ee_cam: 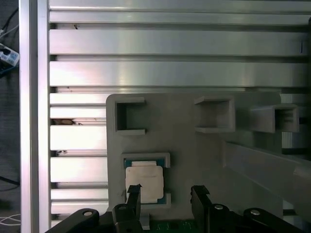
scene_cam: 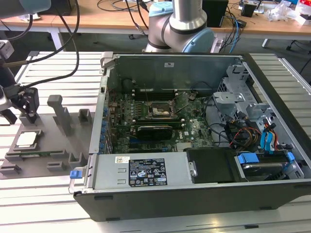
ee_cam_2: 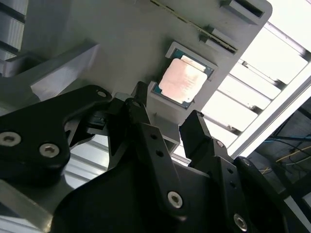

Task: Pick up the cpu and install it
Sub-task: 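Pick up the cpu and move it towards the insertion slot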

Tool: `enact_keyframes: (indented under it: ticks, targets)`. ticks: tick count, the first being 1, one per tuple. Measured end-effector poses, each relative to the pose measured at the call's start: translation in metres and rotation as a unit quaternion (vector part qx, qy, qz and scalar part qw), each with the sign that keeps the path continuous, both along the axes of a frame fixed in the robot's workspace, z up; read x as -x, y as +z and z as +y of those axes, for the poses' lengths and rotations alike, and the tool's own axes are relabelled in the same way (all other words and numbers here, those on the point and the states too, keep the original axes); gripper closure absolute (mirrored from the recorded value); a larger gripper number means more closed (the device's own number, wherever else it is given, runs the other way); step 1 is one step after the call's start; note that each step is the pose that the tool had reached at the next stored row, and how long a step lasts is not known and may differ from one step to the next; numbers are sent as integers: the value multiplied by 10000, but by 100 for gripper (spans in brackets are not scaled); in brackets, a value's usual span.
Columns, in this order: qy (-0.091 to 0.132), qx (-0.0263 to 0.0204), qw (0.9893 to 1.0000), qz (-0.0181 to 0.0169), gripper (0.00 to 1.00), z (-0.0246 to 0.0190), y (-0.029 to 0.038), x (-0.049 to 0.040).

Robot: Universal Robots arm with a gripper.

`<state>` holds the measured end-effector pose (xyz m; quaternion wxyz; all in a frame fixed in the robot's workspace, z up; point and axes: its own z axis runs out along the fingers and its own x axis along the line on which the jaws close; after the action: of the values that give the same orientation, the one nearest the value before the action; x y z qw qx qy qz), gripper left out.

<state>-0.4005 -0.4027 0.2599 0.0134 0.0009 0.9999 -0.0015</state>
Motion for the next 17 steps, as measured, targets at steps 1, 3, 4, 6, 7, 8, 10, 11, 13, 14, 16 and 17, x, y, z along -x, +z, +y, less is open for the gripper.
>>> enact_keyframes:
  ticks: [1,3,4,6,7,8,10,11,13,14,16,17]
  targets:
    - [0,0,10000,0,45,0,-9,0]
    - [0,0,10000,0,45,0,-30,0]
    - [0,0,10000,0,45,0,-35,0]
    - [0,0,10000,0,45,0,-46,0]
    - [0,0,10000,0,45,0,-54,0]
    - [0,0,10000,0,45,0,-60,0]
    - [0,0,10000,0,45,0,-73,0]
    - [0,0,10000,0,45,0,-79,0]
    - [0,0,10000,0,45,0,-95,0]
    - [0,0,10000,0,45,0,-99,0]
    - [0,0,10000,0,45,0,-118,0]
    - [0,0,10000,0,45,0,-126,0]
